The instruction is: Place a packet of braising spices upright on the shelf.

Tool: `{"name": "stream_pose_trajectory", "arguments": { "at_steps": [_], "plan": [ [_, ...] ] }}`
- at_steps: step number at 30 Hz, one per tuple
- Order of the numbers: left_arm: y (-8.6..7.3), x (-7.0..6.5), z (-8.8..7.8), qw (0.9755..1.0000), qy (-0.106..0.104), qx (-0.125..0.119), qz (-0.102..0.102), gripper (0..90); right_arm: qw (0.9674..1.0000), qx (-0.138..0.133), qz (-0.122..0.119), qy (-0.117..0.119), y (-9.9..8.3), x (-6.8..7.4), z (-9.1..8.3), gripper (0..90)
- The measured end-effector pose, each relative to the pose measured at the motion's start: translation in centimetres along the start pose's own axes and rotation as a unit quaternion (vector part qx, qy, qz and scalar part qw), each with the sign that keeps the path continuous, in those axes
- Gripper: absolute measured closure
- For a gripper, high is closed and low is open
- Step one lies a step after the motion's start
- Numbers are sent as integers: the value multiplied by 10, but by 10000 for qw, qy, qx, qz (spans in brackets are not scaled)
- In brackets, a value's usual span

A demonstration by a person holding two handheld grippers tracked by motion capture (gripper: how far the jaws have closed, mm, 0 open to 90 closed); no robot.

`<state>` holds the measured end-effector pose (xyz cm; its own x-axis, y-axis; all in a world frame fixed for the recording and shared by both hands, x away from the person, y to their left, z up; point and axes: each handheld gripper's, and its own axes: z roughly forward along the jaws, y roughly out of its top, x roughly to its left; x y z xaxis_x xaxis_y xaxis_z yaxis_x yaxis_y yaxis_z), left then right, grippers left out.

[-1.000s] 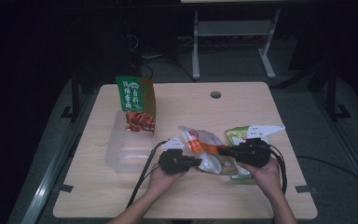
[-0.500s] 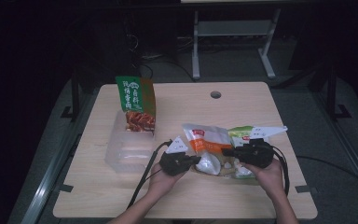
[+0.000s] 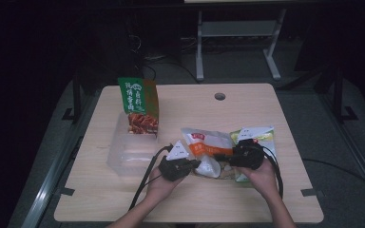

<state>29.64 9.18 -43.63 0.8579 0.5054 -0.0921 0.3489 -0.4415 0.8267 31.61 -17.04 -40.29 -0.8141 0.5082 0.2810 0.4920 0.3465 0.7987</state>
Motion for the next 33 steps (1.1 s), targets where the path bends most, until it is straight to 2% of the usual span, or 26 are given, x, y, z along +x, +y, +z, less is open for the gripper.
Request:
{"name": "stream_pose_trajectory", "arguments": {
  "at_steps": [2,3,5,9,16,22,24,27,33],
  "plan": [
    [-1,0,-1,10000,-37,-12,-37,896,9999,-13,-90,-137,1,2,1,874],
    [-1,1,-1,9999,-68,-34,-93,891,9998,-1,-124,-163,1,2,2,891],
    [-2,2,-3,9997,-114,-19,-221,866,9999,-24,-96,-141,0,2,0,896],
    [-6,3,-8,9993,-203,80,-296,749,9998,-163,-84,-73,-2,5,-4,898],
    [-14,-5,-19,9992,-277,167,-240,636,9987,-441,-143,-230,4,14,-19,899],
    [-18,-12,-30,9991,-348,178,-174,568,9981,-445,-180,-391,9,12,-26,899],
    [-21,-16,-34,9993,-290,188,-117,531,9981,-475,-179,-354,12,12,-27,899],
    [-25,-21,-38,9992,-328,226,-56,514,9981,-521,-141,-290,18,11,-26,899],
    [-31,-30,-47,9988,-448,208,33,463,9982,-456,-276,-270,37,16,-21,900]
  ]
}}
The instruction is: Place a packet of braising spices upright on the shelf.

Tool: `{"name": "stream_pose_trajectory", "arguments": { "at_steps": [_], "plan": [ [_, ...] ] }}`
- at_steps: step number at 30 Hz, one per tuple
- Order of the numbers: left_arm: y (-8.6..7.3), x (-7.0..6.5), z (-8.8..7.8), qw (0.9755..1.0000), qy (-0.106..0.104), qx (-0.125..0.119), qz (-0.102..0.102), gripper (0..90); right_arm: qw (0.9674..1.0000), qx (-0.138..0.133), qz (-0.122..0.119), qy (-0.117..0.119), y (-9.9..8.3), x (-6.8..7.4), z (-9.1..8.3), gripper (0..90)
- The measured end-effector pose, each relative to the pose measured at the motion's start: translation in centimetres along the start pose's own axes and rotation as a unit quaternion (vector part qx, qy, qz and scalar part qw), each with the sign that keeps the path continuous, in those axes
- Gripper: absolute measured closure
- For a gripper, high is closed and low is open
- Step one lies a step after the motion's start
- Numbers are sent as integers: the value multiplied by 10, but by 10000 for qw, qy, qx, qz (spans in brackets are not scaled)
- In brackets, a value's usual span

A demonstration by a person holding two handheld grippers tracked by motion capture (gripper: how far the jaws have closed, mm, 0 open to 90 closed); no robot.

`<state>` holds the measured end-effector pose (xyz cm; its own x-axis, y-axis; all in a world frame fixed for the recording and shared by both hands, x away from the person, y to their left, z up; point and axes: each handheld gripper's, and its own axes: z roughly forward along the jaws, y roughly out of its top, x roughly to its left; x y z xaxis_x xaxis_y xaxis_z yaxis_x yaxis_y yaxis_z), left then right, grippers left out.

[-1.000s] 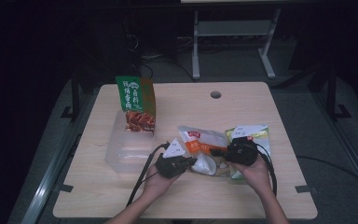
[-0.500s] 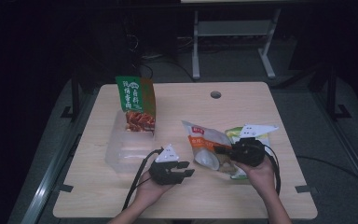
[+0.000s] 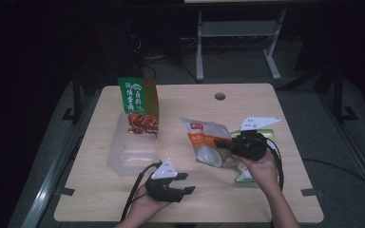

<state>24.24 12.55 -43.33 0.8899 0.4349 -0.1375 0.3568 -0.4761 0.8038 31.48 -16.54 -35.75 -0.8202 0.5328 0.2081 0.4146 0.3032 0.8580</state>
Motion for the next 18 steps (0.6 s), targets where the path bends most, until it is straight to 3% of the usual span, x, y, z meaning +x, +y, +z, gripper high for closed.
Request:
{"name": "stream_pose_trajectory", "arguments": {
  "at_steps": [6,13,18],
  "plan": [
    [-6,-3,0,9999,-70,-72,-40,440,9999,21,-82,113,23,4,13,900],
    [-7,-5,0,9997,-122,-65,191,434,9994,87,-194,268,46,10,31,899],
    [-9,-6,-1,9996,-136,-47,249,425,9990,72,-242,368,61,13,41,900]
  ]
}}
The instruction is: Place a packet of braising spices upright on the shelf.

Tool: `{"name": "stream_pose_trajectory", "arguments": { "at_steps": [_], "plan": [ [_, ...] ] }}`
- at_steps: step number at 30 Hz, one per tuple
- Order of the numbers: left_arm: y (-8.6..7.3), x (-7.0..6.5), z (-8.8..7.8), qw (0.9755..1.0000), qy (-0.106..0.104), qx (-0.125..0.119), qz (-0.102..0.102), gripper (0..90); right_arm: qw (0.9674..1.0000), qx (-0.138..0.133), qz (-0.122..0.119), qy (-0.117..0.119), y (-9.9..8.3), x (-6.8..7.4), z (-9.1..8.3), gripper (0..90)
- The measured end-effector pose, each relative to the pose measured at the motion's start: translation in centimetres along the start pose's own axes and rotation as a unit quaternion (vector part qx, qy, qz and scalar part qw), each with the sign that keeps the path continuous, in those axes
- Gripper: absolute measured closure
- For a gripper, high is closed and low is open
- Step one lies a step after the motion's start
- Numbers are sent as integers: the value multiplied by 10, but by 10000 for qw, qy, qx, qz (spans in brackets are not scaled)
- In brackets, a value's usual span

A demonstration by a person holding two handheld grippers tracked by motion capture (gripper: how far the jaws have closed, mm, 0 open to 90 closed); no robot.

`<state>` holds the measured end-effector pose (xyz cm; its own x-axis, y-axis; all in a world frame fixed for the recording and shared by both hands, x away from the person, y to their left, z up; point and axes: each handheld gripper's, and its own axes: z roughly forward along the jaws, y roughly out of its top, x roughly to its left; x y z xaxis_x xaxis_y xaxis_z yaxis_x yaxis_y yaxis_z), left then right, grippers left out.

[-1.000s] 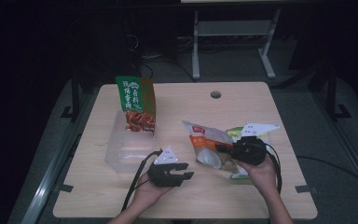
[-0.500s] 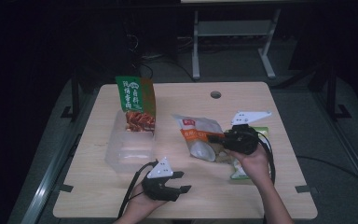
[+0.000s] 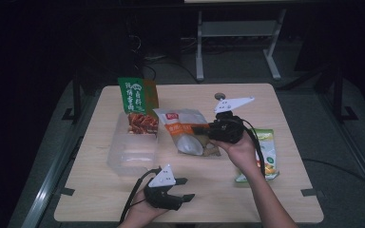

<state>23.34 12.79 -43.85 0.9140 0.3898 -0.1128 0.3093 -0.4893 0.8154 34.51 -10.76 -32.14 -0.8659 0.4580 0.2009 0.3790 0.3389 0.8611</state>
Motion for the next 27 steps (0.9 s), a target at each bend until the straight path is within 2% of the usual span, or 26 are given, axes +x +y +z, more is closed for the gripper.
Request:
{"name": "stream_pose_trajectory", "arguments": {
  "at_steps": [5,8,14,19,23,27],
  "plan": [
    [-2,0,1,10000,25,-20,-73,394,9999,53,-143,70,16,3,10,900],
    [-3,1,1,9999,81,56,39,378,9998,32,-159,143,24,4,18,899],
    [-2,0,0,9999,113,-63,25,366,9995,44,-183,254,36,8,36,899],
    [-2,0,0,10000,77,-59,16,368,9989,-6,-228,412,46,11,56,900],
    [-2,2,0,9999,88,-11,139,370,9985,-8,-217,509,52,13,73,899],
    [-2,2,-1,9999,86,-7,143,372,9980,-59,-251,576,59,14,90,900]
  ]
}}
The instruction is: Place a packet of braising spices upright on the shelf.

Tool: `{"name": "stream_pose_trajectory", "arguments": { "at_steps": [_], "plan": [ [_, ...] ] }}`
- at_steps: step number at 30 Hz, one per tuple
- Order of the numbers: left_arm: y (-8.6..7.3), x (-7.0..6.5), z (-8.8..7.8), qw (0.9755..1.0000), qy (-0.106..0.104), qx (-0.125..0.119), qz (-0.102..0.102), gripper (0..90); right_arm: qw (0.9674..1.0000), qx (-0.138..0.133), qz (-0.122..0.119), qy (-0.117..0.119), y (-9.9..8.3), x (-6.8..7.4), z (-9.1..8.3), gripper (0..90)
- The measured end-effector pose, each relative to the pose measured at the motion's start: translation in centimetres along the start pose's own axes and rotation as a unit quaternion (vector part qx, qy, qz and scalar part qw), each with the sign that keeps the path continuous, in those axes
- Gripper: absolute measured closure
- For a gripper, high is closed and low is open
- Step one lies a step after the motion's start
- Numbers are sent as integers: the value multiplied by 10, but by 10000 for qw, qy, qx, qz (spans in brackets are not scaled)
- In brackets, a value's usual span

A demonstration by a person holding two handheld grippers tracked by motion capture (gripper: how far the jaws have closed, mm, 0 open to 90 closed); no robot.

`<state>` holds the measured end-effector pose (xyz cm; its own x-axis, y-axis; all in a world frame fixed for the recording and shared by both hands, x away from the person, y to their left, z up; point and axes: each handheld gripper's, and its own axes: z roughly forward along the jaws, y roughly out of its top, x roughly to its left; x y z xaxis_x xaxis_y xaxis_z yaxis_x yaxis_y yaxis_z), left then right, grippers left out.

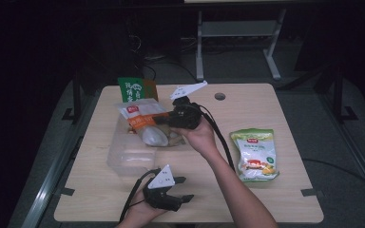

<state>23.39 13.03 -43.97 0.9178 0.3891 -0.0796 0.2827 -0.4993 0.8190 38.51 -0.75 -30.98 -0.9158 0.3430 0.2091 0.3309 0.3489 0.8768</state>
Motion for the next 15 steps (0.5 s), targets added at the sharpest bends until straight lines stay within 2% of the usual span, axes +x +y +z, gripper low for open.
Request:
{"name": "stream_pose_trajectory", "arguments": {
  "at_steps": [7,11,14,15],
  "plan": [
    [0,0,-1,10000,-20,-51,-39,383,9999,-55,74,117,13,0,31,899],
    [0,3,-3,9999,-31,-51,-85,382,9999,26,47,124,17,-2,50,899],
    [-1,4,-4,10000,8,-55,-71,379,9998,66,136,144,19,-3,64,899],
    [-1,4,-4,9999,3,-97,-136,379,9997,52,156,172,18,-4,68,900]
  ]
}}
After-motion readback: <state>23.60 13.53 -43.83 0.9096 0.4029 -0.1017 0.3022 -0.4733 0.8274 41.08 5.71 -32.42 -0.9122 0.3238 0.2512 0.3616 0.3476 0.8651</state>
